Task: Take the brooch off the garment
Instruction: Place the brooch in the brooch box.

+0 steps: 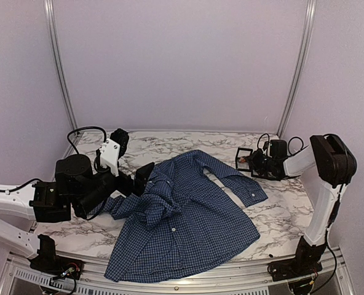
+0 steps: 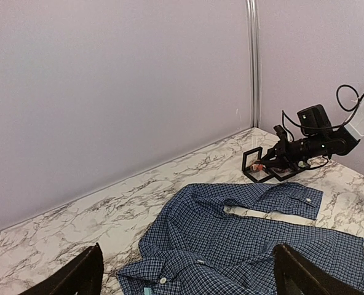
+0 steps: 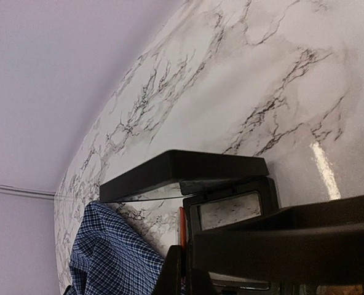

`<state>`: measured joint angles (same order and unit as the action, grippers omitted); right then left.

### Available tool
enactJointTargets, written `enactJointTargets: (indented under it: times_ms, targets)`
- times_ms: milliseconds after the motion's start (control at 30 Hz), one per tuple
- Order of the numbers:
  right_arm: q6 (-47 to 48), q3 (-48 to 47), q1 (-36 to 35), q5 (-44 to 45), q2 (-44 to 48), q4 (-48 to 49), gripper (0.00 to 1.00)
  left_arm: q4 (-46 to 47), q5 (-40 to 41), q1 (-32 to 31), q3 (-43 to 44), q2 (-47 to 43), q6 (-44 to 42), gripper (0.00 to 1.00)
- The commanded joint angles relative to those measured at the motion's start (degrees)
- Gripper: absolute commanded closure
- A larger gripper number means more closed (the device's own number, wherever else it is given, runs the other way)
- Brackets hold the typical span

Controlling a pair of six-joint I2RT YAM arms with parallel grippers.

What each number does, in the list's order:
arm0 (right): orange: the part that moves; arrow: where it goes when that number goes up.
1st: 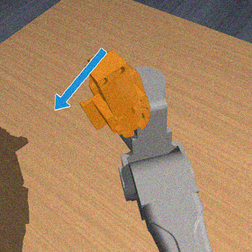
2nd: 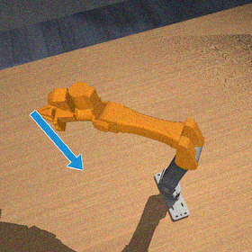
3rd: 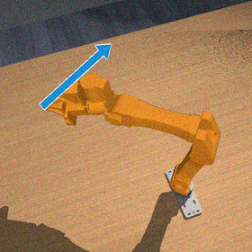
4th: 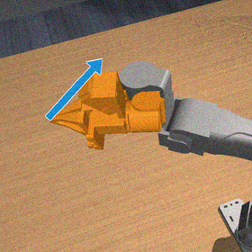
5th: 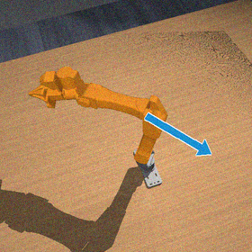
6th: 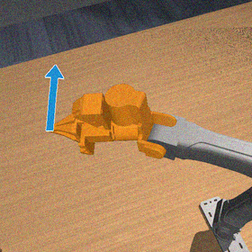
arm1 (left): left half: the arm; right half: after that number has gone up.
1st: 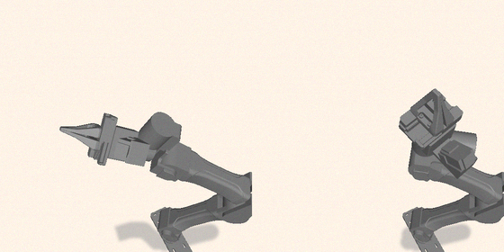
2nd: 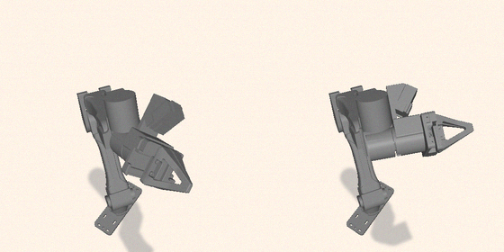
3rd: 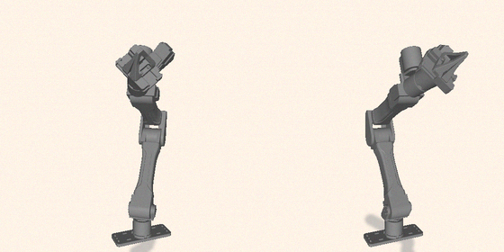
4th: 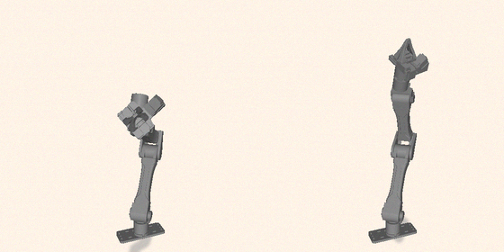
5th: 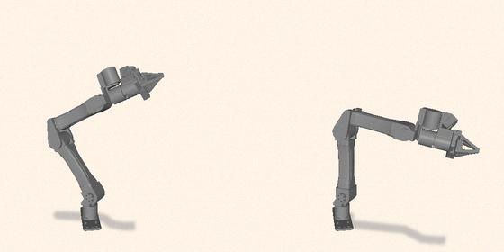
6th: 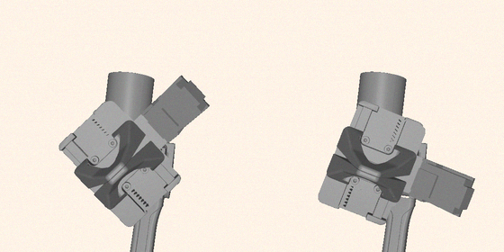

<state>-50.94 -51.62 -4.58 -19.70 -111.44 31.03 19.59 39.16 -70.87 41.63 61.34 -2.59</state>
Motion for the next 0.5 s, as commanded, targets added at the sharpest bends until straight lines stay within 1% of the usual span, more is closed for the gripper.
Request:
enactJointTargets:
  times_ms: [0, 467]
  targets:
    - [0.3, -1.6, 0.5, 1.9, -0.7, -0.5, 1.0, -0.7, 0.9, 0.0, -0.2, -0.5, -0.4, 0.01]
    - [2.1, -2.1, 0.5, 2.6, -1.9, -1.9, 1.0, -0.6, 0.4, 0.2, -0.2, -0.3, -0.3, 0.01]
